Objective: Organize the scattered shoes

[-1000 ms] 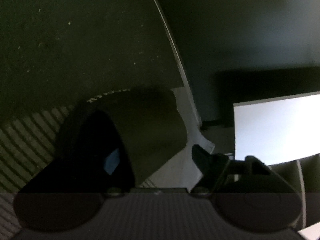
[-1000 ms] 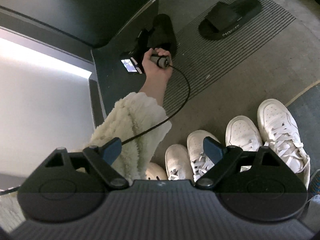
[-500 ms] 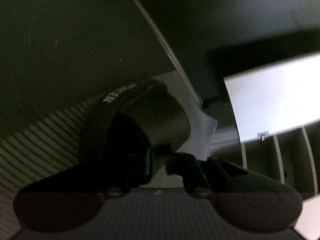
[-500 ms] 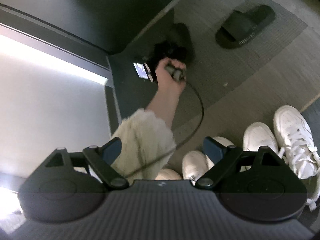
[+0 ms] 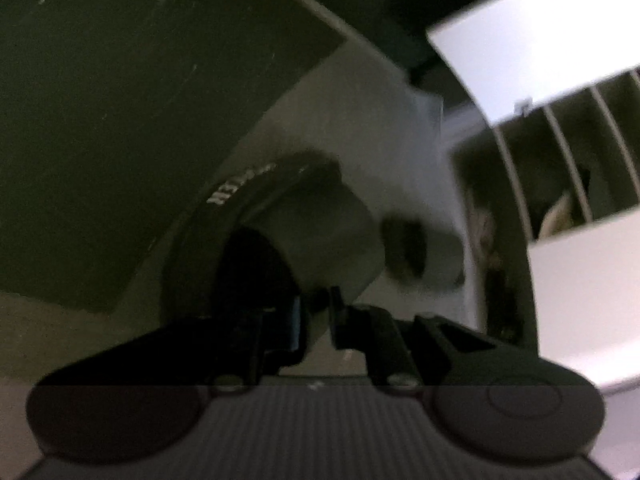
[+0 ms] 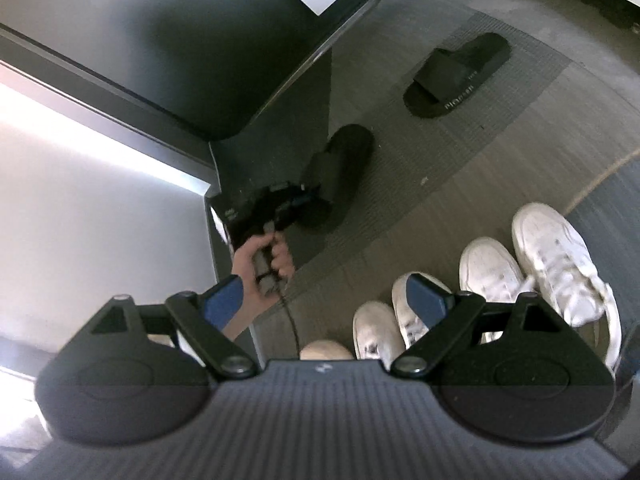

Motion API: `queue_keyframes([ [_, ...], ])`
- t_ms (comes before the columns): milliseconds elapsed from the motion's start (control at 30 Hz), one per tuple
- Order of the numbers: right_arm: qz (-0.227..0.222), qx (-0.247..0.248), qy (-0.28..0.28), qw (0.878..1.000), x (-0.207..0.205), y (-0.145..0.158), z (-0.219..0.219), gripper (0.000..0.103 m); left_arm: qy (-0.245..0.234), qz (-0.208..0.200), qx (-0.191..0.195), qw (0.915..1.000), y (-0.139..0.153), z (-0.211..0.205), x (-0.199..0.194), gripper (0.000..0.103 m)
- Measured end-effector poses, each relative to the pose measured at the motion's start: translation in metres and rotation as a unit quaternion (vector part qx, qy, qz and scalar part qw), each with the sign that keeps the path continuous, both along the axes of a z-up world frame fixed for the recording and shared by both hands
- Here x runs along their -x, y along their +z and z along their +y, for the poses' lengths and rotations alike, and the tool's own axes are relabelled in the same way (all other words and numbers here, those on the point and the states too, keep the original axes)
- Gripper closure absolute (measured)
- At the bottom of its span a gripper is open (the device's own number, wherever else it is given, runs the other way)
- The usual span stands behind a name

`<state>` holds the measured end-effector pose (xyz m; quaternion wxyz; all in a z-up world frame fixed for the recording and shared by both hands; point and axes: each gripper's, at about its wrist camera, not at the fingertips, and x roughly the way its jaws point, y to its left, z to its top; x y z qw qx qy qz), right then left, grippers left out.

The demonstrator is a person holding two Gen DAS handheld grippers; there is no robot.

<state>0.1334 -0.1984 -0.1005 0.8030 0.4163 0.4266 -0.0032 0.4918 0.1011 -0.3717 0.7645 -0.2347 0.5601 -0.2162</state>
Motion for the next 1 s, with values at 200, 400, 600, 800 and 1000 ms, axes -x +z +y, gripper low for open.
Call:
queue_keyframes([
  [200,-0.034,-0.024,-0.004,0.999,0.044,0.016,0.008,0.013,-0.029,0.007,-0.165,0.9858,-0.024,0.002,0.026,0.074],
  [400,-0.067,-0.051,-0.012,0.996,0.080,0.031,0.011,0.013,-0.024,0.005,-0.192,0.9810,0.027,0.007,0.067,0.036],
  [600,-0.095,-0.065,-0.012,0.993,0.096,0.044,0.010,0.013,-0.001,-0.035,-0.221,0.9746,0.134,-0.016,0.119,0.003],
  [800,-0.101,-0.045,-0.029,0.993,0.103,0.051,0.010,0.012,0.044,-0.047,-0.214,0.9746,0.236,-0.022,0.176,0.000],
  [1000,-0.127,-0.026,-0.022,0.991,0.119,0.063,0.020,0.012,0.043,-0.097,-0.256,0.9607,0.325,-0.032,0.249,0.000],
])
